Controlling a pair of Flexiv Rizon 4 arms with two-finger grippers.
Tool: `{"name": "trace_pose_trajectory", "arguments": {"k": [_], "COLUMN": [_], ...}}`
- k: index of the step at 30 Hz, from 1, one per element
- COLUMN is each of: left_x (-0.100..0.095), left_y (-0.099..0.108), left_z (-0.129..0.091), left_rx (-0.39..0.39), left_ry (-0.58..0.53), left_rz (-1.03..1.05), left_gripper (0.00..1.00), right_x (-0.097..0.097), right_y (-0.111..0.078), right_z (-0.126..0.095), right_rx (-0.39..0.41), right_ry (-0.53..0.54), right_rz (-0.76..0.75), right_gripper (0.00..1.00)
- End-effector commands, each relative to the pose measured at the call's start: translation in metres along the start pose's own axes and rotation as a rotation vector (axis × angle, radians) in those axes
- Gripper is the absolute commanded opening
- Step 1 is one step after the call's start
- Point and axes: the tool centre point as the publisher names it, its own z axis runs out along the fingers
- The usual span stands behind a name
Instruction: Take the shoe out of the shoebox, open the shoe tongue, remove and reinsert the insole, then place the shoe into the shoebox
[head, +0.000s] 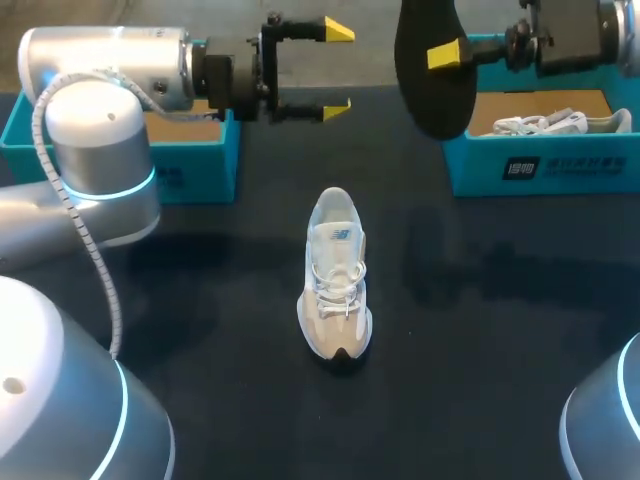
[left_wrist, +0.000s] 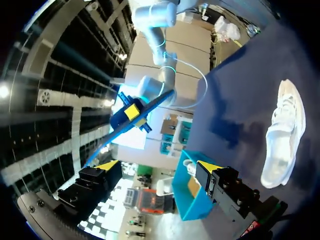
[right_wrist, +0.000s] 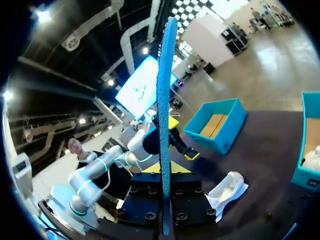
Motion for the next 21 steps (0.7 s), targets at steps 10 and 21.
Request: {"name": "trace_pose_trajectory", "arguments": {"k": [10,21], "left_x": [0.037,0.059], "left_y": [-0.006,0.002], "left_z": [-0.034,-0.045], "left_rx": [-0.152,-0.21], "left_ry": [0.256,0.273], "left_rz": [-0.299,-0.362], "left_gripper": [1.0,1.0], "right_x": [-0.024,-0.037], "right_y": [0.002,0.002], "right_z": [0.016,0.043], "right_rx": [-0.011,-0.011], "right_ry": [-0.011,0.034], "right_rz": [-0.199,-0.268], "right_gripper": [0.0,0.0]}}
